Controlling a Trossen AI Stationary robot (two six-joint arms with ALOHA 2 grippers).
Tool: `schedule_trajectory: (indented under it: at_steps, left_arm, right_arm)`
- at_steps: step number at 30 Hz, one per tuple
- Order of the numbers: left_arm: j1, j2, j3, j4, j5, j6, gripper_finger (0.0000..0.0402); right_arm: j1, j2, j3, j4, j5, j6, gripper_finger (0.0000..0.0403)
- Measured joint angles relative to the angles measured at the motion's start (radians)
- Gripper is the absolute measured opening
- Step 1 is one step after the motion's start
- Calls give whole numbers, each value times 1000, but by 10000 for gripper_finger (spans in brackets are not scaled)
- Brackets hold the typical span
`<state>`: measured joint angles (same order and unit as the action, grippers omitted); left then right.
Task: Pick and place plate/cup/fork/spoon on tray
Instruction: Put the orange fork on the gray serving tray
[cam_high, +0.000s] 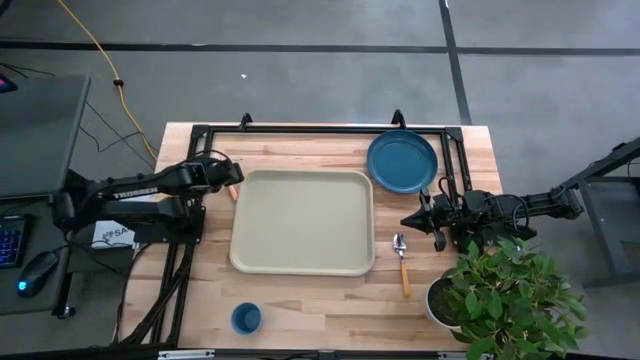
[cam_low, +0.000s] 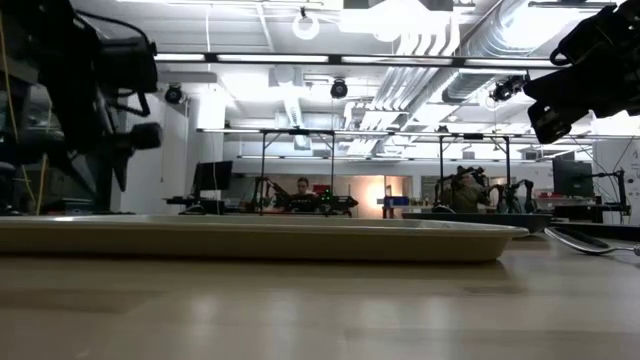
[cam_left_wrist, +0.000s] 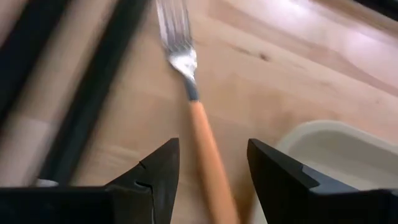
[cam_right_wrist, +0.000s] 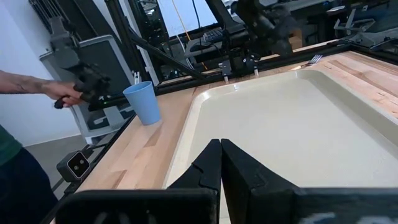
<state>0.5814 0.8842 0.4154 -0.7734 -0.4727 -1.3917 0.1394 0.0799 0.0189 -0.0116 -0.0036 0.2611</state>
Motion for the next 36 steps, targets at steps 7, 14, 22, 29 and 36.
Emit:
schedule_trajectory:
  at_steps: [7, 14, 22, 29, 36]
  left_arm:
    - [85, 104, -26, 85, 21, 14, 172]
    - [146, 246, -26, 178, 69, 31, 172]
    - [163, 383, -16, 241, 73, 36, 164]
    - [165, 324, -27, 223, 68, 60, 32]
    - [190, 201, -28, 224, 45, 143, 13]
  right_arm:
    - [0, 0, 0, 0, 0, 0, 0]
    - [0, 0, 0, 0, 0, 0, 0]
    - [0, 0, 0, 0, 0, 0, 0]
    - [0, 0, 0, 0, 0, 0, 0]
    - [0, 0, 0, 0, 0, 0, 0]
